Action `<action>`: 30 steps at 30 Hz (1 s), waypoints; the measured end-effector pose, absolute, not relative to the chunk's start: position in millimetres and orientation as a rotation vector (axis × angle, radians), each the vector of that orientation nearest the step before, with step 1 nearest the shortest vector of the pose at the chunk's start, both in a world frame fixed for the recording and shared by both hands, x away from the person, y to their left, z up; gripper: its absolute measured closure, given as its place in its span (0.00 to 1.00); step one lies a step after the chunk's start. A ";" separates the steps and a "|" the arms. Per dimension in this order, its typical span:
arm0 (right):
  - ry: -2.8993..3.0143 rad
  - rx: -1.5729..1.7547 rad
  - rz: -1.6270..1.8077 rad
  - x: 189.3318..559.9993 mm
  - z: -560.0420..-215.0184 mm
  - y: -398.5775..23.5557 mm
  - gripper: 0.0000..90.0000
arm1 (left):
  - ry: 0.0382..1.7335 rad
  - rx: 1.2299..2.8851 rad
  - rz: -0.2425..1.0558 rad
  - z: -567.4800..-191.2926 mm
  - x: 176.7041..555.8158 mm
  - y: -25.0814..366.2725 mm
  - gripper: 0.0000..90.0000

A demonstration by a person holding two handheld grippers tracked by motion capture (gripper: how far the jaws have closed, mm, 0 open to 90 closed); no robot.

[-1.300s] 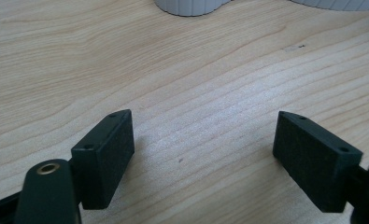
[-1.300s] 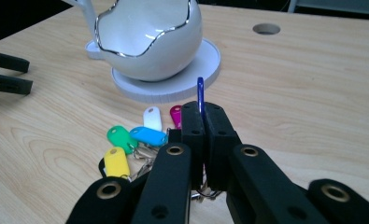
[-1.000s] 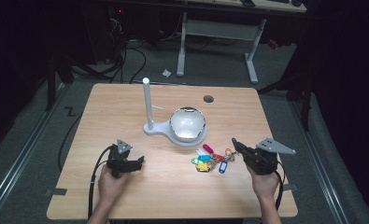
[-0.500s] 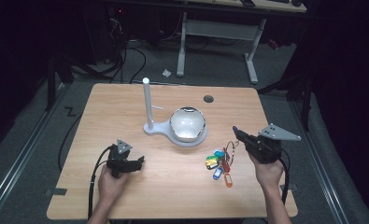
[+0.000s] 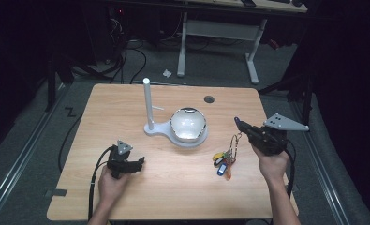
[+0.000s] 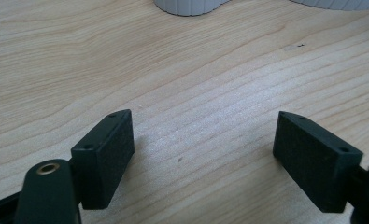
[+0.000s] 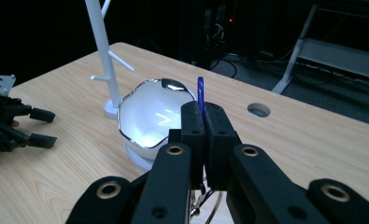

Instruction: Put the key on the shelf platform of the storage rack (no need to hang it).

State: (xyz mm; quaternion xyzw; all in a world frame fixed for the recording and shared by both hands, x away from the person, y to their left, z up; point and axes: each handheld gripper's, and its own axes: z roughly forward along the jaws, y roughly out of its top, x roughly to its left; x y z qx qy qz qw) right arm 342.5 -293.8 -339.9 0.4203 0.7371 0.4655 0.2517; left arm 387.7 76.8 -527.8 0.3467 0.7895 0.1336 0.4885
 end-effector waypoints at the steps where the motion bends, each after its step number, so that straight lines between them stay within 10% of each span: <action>1: 2.004 1.144 1.269 342.7 -337.2 -293.8 0.99 | 1.914 0.848 0.326 -528.0 387.7 77.1 0.23; 30: 2.047 1.069 1.302 361.3 -280.8 -275.5 0.99 | 1.911 0.855 0.328 -528.1 386.9 77.6 0.23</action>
